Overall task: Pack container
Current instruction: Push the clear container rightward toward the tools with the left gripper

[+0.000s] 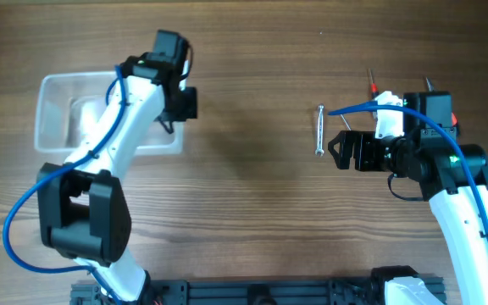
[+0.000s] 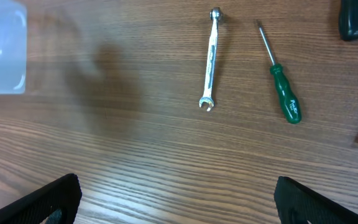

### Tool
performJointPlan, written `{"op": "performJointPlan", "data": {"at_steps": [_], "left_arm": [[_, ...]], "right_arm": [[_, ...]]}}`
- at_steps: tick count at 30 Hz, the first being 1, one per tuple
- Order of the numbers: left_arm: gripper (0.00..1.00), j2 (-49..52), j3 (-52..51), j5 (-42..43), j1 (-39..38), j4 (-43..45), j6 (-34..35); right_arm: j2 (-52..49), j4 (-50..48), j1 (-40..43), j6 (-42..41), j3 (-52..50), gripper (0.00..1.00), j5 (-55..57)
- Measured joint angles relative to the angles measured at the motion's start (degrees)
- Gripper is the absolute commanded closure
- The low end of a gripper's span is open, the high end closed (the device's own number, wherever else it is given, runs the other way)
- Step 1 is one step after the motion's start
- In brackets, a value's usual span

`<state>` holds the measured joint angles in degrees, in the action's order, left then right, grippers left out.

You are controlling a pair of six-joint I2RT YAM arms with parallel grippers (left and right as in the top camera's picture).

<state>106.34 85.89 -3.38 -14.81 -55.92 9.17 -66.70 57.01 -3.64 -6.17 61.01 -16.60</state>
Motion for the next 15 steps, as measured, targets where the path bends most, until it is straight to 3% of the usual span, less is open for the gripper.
{"op": "performJointPlan", "data": {"at_steps": [15], "left_arm": [[0.96, 0.00, 4.96, 6.25, -11.19, 2.29, 10.58]], "right_arm": [[-0.02, 0.00, 0.00, -0.02, 0.00, 0.00, 0.59]]}}
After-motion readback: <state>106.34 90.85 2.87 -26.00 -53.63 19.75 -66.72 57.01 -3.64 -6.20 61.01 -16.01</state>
